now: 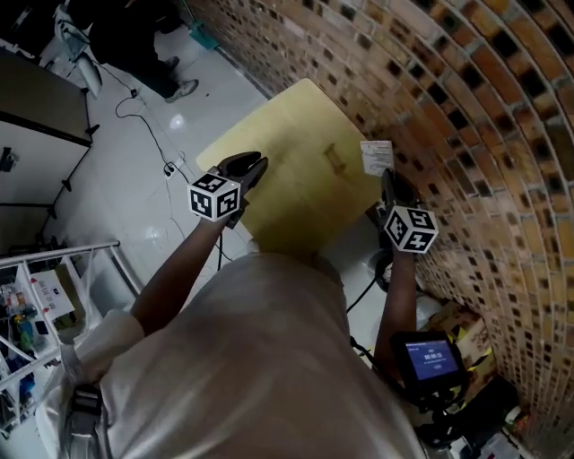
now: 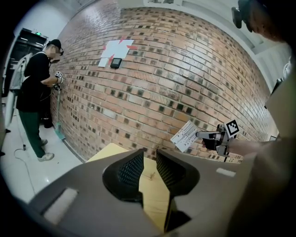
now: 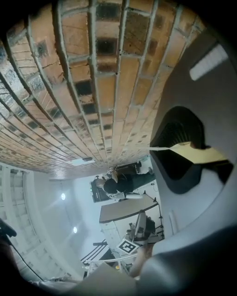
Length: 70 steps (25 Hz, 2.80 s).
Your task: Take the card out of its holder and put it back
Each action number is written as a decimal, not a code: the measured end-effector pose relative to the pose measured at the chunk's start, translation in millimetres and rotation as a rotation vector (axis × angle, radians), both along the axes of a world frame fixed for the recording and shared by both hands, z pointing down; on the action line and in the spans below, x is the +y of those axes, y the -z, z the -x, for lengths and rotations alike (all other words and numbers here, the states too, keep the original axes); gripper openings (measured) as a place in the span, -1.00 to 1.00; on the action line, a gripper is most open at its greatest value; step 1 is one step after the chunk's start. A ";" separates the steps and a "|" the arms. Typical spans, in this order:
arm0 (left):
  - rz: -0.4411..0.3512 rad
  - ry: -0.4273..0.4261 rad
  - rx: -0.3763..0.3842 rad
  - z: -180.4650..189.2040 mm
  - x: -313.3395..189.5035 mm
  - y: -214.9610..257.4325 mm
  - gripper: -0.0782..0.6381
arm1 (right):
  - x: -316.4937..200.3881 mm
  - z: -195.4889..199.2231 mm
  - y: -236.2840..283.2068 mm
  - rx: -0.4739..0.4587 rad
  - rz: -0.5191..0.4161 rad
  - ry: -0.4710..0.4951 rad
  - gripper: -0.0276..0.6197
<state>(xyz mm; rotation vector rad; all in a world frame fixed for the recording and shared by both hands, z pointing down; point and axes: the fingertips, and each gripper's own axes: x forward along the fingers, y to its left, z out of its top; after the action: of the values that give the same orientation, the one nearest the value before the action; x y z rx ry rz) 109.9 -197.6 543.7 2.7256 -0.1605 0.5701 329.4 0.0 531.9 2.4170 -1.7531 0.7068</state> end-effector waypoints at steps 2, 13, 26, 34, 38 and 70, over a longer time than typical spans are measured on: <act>0.001 0.027 -0.008 5.7 0.0 -1.2 -0.49 | -9.8 -3.1 -6.4 -0.001 0.011 0.034 -0.87; 0.019 0.120 -0.047 11.7 8.3 -15.0 -0.49 | -45.8 -18.1 -55.5 -0.020 0.085 0.173 -0.87; 0.027 0.197 -0.079 13.4 2.8 -22.7 -0.49 | -83.6 -31.0 -128.1 -0.061 0.192 0.271 -0.87; 0.035 0.230 -0.081 20.4 2.3 -22.3 -0.49 | -97.5 -22.5 -167.6 -0.050 0.274 0.319 -0.87; 0.035 0.245 -0.081 25.5 2.8 -19.3 -0.49 | -102.4 -18.1 -181.8 -0.050 0.307 0.339 -0.87; 0.021 0.296 -0.120 29.6 3.2 -27.2 -0.49 | -111.3 -21.9 -255.2 -0.090 0.373 0.345 -0.87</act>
<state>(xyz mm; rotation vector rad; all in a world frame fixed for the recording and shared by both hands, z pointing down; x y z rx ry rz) 80.3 -194.4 570.9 2.5799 -0.5737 0.6427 351.3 -111.3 787.1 1.8128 -1.8101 0.9999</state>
